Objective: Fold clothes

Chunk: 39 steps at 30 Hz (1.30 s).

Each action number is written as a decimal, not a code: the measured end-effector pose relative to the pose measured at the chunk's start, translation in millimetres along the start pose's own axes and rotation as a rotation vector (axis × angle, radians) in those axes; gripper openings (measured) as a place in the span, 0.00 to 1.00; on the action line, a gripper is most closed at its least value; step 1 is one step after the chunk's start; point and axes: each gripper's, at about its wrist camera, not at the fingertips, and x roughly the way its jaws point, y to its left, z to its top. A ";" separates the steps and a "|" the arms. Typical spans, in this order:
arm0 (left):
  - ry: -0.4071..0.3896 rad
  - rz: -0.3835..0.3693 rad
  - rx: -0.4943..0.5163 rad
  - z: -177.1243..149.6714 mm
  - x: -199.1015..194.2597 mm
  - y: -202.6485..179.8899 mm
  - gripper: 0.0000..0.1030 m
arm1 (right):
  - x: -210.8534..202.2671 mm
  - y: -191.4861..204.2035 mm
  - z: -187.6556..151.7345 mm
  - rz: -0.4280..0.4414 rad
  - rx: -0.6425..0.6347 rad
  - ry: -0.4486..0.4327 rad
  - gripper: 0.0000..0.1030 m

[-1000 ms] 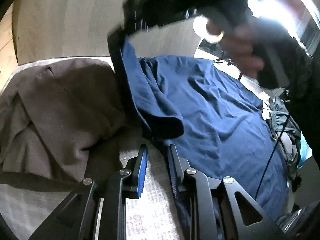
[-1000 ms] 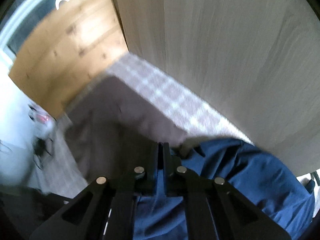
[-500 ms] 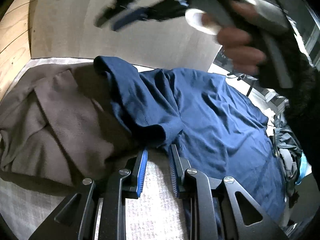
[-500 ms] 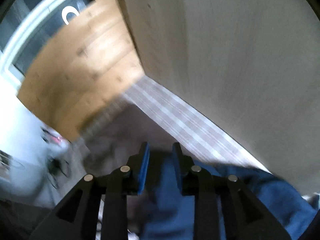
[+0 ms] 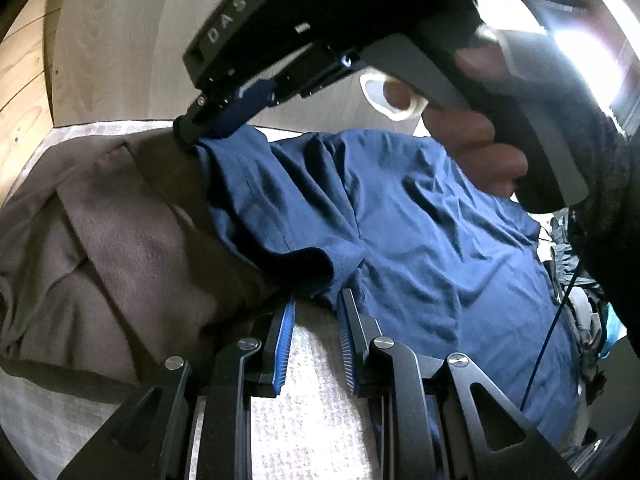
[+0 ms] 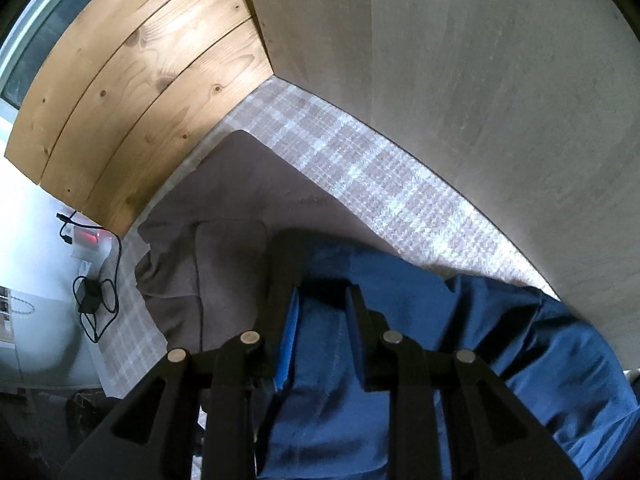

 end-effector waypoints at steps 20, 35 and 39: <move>0.010 -0.004 0.040 -1.2 -1.3 -2.6 0.20 | -10.5 5.9 15.9 -0.034 -0.002 -0.025 0.19; 0.006 -0.006 0.047 -2.1 -3.6 -2.4 0.20 | -10.1 -7.4 15.9 0.014 0.046 -0.040 0.03; 0.009 -0.008 0.035 -3.5 -3.9 1.6 0.20 | -29.0 -15.5 29.1 0.118 0.129 -0.124 0.02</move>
